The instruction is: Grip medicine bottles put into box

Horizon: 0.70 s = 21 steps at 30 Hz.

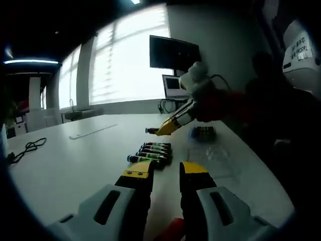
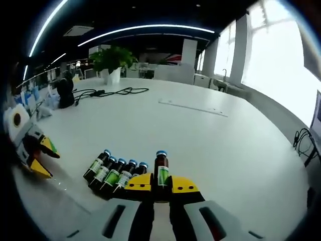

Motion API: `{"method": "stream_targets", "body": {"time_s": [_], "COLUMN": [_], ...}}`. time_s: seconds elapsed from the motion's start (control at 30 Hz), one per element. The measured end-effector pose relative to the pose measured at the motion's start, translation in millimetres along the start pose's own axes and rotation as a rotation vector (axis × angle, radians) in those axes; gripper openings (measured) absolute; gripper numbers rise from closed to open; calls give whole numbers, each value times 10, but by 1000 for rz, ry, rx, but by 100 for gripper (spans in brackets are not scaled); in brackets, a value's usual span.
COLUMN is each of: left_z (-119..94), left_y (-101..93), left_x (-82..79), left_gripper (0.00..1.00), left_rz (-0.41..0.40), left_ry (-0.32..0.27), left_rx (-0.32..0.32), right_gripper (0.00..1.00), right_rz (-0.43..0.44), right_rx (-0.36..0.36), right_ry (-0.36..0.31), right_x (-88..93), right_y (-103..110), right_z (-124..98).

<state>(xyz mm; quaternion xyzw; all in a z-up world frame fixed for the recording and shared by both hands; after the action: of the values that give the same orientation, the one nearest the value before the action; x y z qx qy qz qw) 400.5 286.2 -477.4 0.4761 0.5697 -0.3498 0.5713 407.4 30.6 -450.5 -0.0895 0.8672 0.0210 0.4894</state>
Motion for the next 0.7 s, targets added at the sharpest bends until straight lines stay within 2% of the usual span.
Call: {"method": "stream_targets", "body": {"time_s": [0.27, 0.53, 0.7], "left_z": [-9, -47, -141], "left_y": [-35, -106, -222], "left_x": [-15, -79, -170], "left_gripper": [14, 14, 14], "left_rz": [41, 2, 86], "left_ry": [3, -4, 18], "left_rx": [-6, -15, -38], "right_gripper": [6, 7, 7], "right_rz": [7, 30, 33], "right_rx": [24, 73, 88], "right_ry": [-35, -54, -74], "right_x": [11, 130, 211], "right_y": [-91, -121, -71], "right_z": [-239, -563, -765]}}
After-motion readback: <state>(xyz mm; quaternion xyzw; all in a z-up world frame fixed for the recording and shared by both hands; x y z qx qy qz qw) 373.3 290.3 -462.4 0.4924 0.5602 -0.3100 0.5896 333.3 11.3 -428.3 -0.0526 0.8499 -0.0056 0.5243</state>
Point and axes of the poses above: the point that each gripper's makers call its tool centre point, and the gripper's own axes: z roughly forward along the fingers, y roughly to its left, x roughly out of its underside, the point moved 9 cm from there along -z, roughly backward along the fingers, and after that the axes turned 4 degrees about z, right-handed, at the moved point
